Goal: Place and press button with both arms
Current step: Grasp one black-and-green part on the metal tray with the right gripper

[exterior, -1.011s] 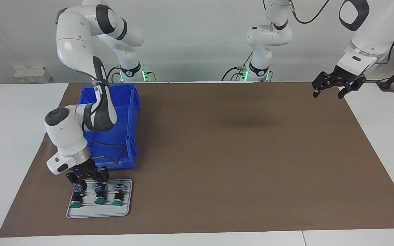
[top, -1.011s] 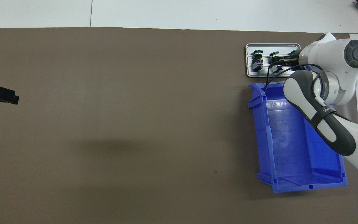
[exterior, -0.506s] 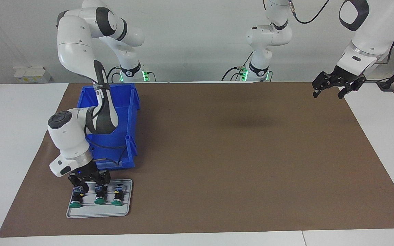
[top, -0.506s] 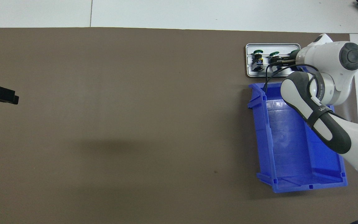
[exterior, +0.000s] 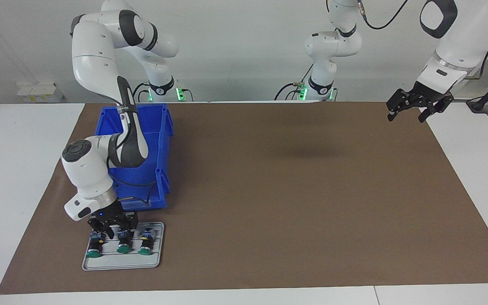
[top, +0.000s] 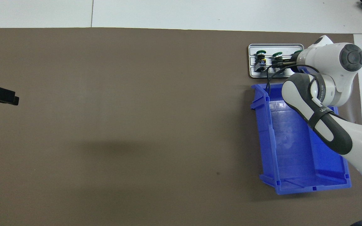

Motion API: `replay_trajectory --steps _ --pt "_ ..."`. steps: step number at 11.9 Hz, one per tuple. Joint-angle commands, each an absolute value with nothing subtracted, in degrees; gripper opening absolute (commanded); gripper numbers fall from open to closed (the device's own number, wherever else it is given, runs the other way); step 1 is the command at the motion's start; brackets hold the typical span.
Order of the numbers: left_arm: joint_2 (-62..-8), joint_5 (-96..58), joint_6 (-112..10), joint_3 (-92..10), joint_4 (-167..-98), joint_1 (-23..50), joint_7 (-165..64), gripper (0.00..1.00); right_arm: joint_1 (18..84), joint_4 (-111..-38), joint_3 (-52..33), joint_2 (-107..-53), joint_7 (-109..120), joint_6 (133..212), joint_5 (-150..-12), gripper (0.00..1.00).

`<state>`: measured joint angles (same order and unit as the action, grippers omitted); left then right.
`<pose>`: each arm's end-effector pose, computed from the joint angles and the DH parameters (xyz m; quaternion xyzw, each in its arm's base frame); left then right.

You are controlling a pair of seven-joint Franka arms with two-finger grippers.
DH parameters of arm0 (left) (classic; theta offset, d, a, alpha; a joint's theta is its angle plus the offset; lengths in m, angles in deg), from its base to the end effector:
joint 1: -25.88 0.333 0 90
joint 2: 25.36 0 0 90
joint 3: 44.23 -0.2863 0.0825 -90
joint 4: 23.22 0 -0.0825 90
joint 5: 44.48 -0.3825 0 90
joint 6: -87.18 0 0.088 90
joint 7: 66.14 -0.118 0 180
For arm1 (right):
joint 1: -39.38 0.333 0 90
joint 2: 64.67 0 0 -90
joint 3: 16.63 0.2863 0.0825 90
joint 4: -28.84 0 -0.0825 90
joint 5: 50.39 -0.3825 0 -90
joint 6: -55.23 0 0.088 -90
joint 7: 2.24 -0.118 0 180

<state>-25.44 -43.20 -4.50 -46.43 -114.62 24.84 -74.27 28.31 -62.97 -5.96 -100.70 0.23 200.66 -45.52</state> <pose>0.5558 0.0087 0.5741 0.9981 -0.0605 0.0026 0.0110 0.7076 -0.0220 0.2669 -0.9868 -0.0227 -0.1592 0.0178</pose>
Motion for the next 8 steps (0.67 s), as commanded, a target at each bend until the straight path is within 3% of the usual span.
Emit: replay_trajectory --steps 1,8 --pt "-23.9 -44.2 -5.3 -46.0 -116.5 25.3 -73.7 1.0 28.0 -63.6 -5.7 -101.1 1.5 202.2 -44.8 0.54" --pt "-23.9 -44.1 -5.3 -46.0 -116.5 25.3 -73.7 1.0 27.9 -62.2 -5.6 -101.0 1.5 198.9 -45.6 0.2"
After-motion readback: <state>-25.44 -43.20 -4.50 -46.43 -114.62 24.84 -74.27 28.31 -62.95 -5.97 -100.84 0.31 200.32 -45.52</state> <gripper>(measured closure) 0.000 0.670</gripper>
